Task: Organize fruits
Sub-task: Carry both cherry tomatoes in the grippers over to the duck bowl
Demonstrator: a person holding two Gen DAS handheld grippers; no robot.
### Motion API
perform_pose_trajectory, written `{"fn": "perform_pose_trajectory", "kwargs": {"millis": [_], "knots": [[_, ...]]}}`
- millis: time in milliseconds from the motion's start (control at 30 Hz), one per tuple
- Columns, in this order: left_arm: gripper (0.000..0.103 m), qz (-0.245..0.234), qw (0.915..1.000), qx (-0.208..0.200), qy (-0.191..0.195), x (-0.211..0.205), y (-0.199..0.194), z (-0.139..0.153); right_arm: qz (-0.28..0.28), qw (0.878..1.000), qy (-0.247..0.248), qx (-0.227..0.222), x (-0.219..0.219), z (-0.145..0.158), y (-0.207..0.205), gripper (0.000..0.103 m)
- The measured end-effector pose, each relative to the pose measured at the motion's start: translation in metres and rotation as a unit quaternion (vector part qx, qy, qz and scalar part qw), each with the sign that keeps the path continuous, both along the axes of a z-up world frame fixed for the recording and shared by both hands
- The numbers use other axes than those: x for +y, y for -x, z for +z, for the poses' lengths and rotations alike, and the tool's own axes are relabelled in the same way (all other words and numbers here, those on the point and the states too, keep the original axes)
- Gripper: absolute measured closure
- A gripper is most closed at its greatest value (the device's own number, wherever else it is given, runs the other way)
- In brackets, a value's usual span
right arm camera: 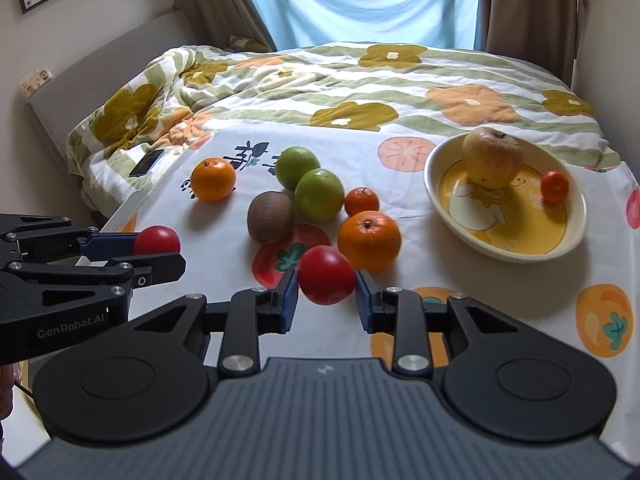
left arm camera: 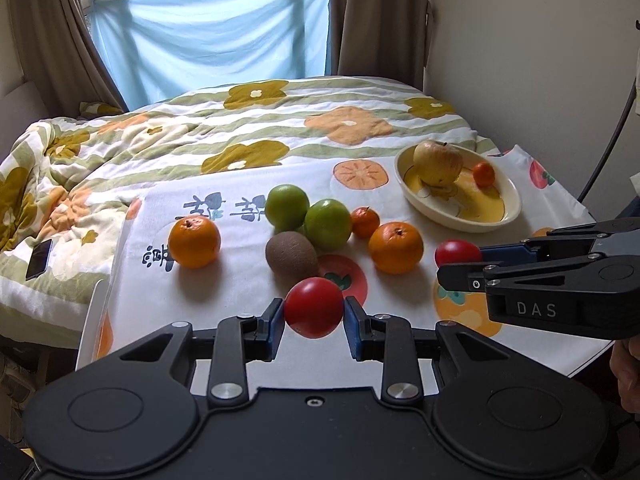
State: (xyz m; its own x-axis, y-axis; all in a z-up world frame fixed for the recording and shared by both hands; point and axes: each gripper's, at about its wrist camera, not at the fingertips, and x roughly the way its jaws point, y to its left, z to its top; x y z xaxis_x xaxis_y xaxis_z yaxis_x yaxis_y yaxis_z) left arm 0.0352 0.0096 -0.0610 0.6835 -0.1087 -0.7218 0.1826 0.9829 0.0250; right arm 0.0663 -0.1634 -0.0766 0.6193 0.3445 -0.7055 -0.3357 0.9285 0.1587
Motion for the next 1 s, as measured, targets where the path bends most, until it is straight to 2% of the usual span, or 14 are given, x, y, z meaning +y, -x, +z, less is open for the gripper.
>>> {"fn": "perform_pose_trajectory", "kwargs": {"millis": [233,500,733,1000], "knots": [[0.068,0.006,0.9999,0.0,0.013,-0.042,-0.006,0.01,-0.013,1.0,0.003,0.004,-0.054,0.009,-0.003,0.058],[0.068,-0.007,0.9998,0.004,0.016,-0.1,-0.029,0.011,-0.038,0.999,0.006,0.003,-0.118,0.013,-0.024,0.058],[0.068,-0.015,0.9998,0.01,0.009,-0.15,-0.057,-0.003,-0.048,0.999,-0.002,0.0,-0.164,0.007,-0.056,0.058],[0.068,-0.022,0.9995,0.021,0.0,-0.191,-0.102,-0.022,-0.04,0.999,0.004,-0.001,-0.193,-0.008,-0.097,0.058]]}}
